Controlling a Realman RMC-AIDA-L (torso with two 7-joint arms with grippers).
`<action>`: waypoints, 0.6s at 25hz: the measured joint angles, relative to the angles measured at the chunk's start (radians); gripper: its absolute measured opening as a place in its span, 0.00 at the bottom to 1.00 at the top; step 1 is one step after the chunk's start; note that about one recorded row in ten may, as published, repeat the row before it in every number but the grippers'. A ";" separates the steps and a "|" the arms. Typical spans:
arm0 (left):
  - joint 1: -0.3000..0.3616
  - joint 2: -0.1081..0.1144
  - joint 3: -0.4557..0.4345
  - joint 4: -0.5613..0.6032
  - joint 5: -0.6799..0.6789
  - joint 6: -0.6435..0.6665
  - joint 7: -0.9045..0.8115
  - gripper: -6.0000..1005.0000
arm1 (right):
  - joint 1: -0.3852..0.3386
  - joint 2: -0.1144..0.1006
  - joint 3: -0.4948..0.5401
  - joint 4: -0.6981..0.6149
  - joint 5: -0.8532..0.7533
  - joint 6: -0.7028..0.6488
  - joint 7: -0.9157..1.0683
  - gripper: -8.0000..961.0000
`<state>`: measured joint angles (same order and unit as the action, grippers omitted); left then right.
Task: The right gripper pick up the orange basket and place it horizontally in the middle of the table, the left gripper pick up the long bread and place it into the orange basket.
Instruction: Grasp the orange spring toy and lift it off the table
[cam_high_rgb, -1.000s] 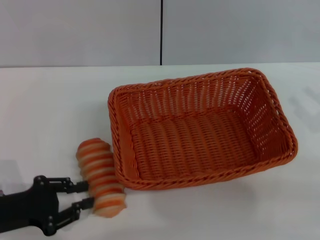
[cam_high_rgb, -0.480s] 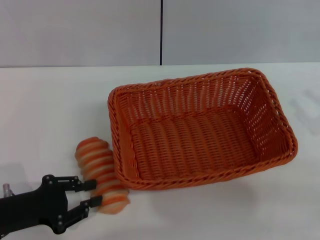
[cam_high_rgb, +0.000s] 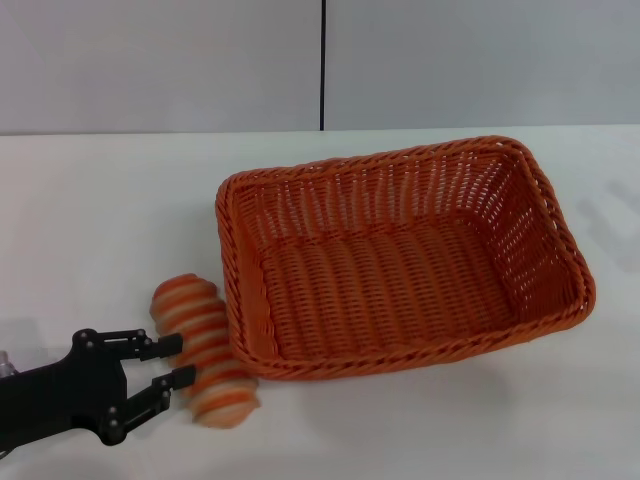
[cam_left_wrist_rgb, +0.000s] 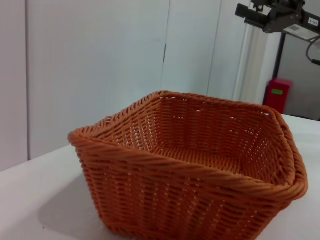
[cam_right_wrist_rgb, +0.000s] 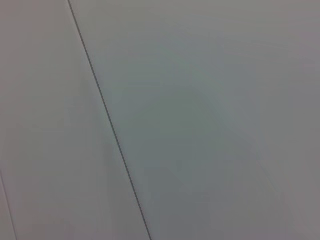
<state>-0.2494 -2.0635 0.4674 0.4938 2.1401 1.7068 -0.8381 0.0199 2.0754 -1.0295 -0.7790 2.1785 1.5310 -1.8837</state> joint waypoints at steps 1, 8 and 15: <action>0.000 0.000 0.001 -0.001 0.002 -0.002 0.002 0.33 | 0.000 0.000 0.000 0.000 0.000 0.000 0.000 0.66; 0.006 0.000 0.003 -0.001 0.005 -0.003 0.008 0.33 | 0.001 0.000 0.000 0.001 -0.011 0.000 0.000 0.66; 0.011 0.001 0.004 -0.001 0.010 -0.003 0.009 0.33 | 0.004 -0.001 -0.002 0.001 -0.013 -0.006 0.000 0.66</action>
<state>-0.2382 -2.0625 0.4710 0.4923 2.1499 1.7041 -0.8290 0.0244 2.0741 -1.0313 -0.7777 2.1658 1.5252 -1.8837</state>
